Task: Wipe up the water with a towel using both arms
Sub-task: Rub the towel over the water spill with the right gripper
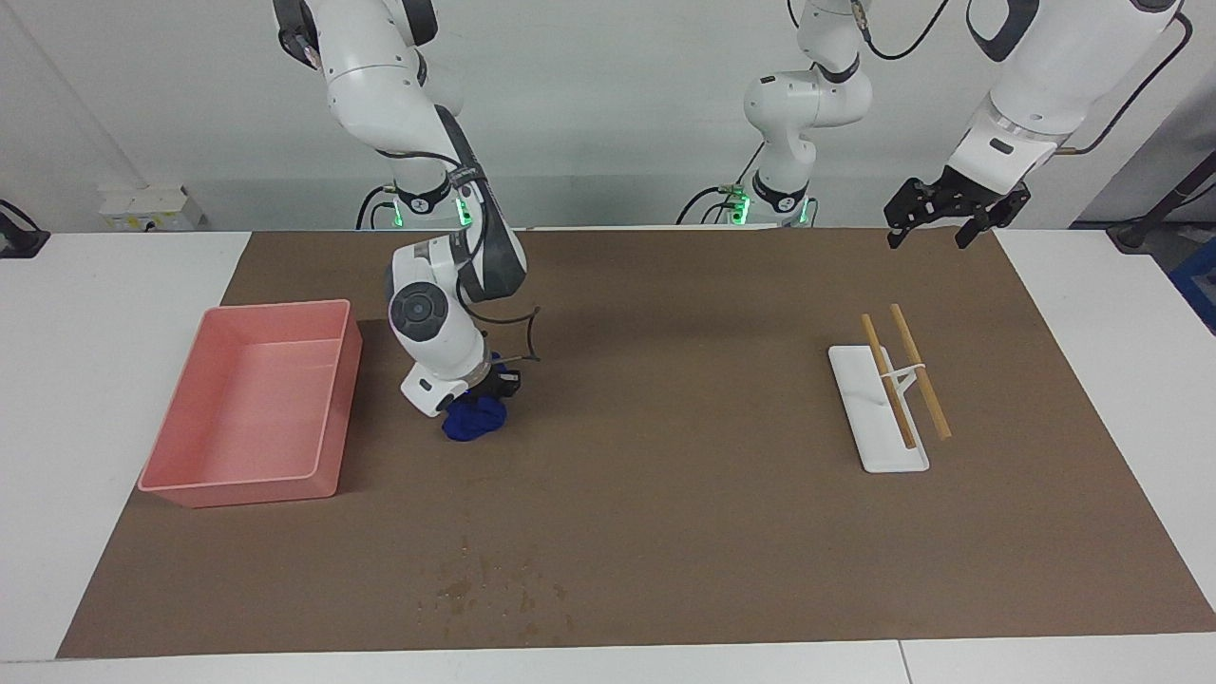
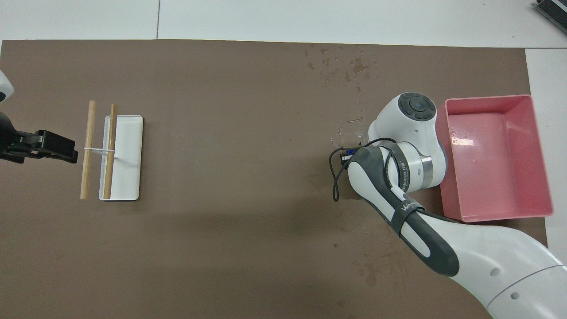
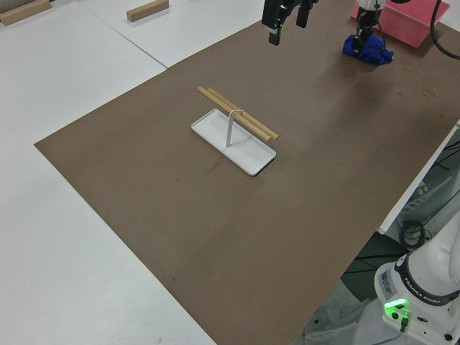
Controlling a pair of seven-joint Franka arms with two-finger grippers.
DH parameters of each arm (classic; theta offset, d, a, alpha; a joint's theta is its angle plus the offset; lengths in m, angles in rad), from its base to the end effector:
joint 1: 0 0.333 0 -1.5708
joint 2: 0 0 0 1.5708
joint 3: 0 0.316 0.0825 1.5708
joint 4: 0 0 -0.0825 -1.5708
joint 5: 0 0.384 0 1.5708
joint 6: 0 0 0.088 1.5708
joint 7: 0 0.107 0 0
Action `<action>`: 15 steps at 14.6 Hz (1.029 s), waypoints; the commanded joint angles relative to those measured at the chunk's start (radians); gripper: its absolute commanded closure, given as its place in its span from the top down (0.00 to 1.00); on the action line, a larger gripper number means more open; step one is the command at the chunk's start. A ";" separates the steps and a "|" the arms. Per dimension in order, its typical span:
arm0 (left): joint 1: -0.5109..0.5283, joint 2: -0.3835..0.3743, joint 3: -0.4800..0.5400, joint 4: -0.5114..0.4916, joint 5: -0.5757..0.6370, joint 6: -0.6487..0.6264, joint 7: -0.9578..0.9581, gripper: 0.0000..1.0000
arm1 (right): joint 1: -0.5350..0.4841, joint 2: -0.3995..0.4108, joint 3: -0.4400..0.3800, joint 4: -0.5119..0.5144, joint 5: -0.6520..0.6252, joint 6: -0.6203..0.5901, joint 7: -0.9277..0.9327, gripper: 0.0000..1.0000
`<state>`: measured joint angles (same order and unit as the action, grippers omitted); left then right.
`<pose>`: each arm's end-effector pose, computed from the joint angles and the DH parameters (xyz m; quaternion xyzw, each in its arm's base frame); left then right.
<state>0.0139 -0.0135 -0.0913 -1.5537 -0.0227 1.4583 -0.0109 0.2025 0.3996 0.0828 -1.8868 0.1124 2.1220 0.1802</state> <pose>0.5366 -0.0446 0.6304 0.9985 -0.0340 -0.0414 0.0089 0.5869 0.1749 0.2835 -0.9946 -0.0171 0.0937 0.0411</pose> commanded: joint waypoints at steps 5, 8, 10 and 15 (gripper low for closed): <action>0.001 -0.014 0.004 -0.014 -0.011 -0.003 0.009 1.00 | -0.029 0.022 0.000 -0.063 -0.257 0.038 -0.093 0.00; 0.001 -0.013 0.004 -0.014 -0.011 -0.003 0.011 1.00 | -0.040 -0.039 0.003 -0.034 -0.257 -0.080 -0.105 0.00; 0.001 -0.014 0.004 -0.014 -0.011 -0.003 0.009 1.00 | -0.043 -0.096 0.005 -0.032 -0.250 -0.146 -0.148 0.00; 0.001 -0.014 0.004 -0.014 -0.011 -0.003 0.009 1.00 | -0.068 -0.177 0.005 0.058 -0.241 -0.367 -0.191 0.00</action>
<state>0.0139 -0.0136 -0.0912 -1.5537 -0.0227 1.4583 -0.0109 0.1475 0.2555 0.0792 -1.8716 -0.1196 1.8399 0.0166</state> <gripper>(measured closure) 0.000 0.859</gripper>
